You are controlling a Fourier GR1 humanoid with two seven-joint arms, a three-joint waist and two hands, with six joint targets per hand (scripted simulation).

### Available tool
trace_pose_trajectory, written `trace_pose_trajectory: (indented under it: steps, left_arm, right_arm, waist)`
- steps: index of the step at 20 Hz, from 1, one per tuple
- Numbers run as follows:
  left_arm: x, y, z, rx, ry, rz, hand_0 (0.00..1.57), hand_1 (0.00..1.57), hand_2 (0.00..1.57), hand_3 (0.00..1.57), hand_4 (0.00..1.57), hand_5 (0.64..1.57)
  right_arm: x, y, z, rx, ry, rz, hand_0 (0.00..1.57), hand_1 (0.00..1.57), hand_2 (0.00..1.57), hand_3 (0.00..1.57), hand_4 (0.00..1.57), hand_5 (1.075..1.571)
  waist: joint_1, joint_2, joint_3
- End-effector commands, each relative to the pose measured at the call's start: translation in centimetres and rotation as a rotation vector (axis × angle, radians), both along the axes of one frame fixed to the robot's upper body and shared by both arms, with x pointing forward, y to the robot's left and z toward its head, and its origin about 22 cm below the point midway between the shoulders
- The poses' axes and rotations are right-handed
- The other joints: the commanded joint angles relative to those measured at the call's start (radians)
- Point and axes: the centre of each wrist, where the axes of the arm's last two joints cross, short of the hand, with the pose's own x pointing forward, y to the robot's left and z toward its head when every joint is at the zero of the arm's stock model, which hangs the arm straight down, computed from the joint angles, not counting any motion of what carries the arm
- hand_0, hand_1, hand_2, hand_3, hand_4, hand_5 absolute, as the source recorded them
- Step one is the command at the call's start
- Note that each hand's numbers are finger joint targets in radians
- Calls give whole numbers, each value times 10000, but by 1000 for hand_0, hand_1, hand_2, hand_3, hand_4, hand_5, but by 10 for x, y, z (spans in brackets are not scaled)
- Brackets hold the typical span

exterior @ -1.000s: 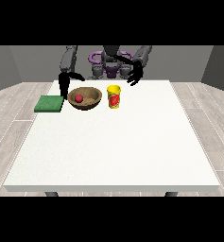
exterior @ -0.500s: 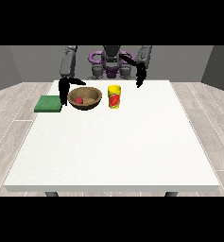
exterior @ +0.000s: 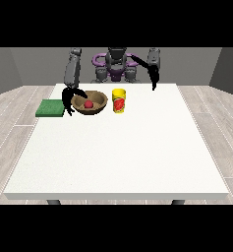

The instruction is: Pick the cup and pour the ball into the bowl, then pick the bowl and place it on the pad

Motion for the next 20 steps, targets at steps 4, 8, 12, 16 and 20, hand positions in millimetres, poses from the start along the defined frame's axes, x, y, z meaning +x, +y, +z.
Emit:
trace_pose_trajectory:
  steps: [4, 8, 12, 16, 20]
  left_arm:
    - [-2, 20, -7, 64, 407, 195, 0, 0, 0, 0, 0, 743]
    - [-9, 39, -43, -104, 1103, 670, 0, 0, 0, 0, 0, 720]
    - [-22, 77, -80, -228, 1699, 1391, 0, 0, 0, 0, 0, 710]
    - [-10, 71, -71, -262, 1972, 1467, 0, 0, 0, 0, 0, 709]
    - [-21, 51, -63, 121, 1868, 666, 0, 0, 0, 0, 0, 714]
  right_arm:
    - [-12, -4, -17, 373, 2395, -643, 1571, 1571, 1571, 823, 856, 1543]
    - [4, 10, -1, -288, 2883, -180, 1571, 1571, 1571, 802, 900, 1548]
    - [30, 9, 38, -441, 3554, -174, 1571, 1571, 1571, 773, 897, 1546]
    - [33, -23, 61, -894, 3592, 136, 1571, 1571, 1571, 909, 885, 1553]
    - [10, -79, 56, -394, 3420, -776, 1571, 1571, 1571, 780, 900, 1564]
  waist:
    - [147, -270, 245]
    - [-617, -865, 242]
    - [-1090, -1594, 236]
    - [-1494, -1709, 241]
    - [-610, -1473, 250]
